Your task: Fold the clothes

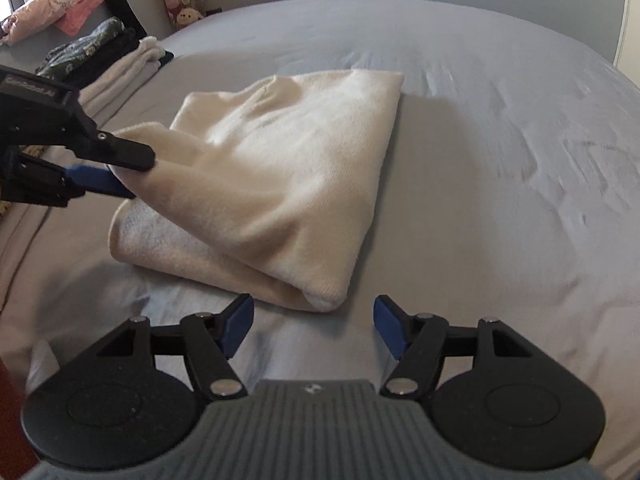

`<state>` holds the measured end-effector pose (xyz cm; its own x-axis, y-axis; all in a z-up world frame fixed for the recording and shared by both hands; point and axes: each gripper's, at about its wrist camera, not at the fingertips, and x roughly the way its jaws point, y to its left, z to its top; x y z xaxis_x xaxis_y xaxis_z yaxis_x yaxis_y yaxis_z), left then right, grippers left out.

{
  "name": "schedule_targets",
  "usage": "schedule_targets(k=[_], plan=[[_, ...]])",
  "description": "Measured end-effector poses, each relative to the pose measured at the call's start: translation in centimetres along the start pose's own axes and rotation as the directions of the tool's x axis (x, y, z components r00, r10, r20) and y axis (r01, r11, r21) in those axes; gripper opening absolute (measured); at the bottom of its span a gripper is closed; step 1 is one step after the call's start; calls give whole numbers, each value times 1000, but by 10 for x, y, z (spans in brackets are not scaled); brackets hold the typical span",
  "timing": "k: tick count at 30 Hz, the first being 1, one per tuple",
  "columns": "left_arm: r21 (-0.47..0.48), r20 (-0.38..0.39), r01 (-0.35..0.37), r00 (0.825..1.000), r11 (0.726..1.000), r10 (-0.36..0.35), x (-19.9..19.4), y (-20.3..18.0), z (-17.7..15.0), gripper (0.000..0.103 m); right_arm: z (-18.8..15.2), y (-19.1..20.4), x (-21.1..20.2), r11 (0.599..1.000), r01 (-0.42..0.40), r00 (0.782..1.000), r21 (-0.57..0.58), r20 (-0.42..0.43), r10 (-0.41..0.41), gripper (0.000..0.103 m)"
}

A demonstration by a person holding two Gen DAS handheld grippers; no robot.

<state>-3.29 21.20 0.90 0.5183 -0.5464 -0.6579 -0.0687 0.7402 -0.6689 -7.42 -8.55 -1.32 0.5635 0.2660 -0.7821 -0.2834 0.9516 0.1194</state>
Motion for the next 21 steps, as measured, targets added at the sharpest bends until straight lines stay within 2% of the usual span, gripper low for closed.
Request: schedule_targets(k=[2, 4, 5, 7, 9, 12, 18, 21], plan=[[26, 57, 54, 997, 998, -56, -15, -4, -1, 9, 0, -7, 0, 999, -5, 1000, 46, 15, 4, 56], [22, 86, 96, 991, 995, -98, -25, -3, -1, 7, 1, -15, -4, 995, -32, 999, 97, 38, 29, 29], [13, 79, 90, 993, 996, -91, -25, -1, -2, 7, 1, -19, -5, 992, -49, 998, 118, 46, 44, 24], [-18, 44, 32, 999, 999, -32, -21, 5, -4, 7, 0, -21, -7, 989, -69, 997, 133, 53, 62, 9], [-55, -12, -36, 999, 998, 35, -13, 14, -5, 7, -1, -22, -9, 989, -51, 997, 141, 59, 43, 7], [-58, -81, -118, 990, 991, 113, 1, 17, -6, 7, -2, -26, -5, 985, -44, 998, 168, 44, 37, 6], [-18, -194, -266, 946, 964, 258, 28, 21, -9, 7, -2, -34, 11, 977, -45, 999, 208, -20, 51, 5], [-43, -221, -279, 939, 959, 263, 32, 29, -8, 7, -2, -33, 14, 980, -38, 998, 196, -33, 46, 5]])
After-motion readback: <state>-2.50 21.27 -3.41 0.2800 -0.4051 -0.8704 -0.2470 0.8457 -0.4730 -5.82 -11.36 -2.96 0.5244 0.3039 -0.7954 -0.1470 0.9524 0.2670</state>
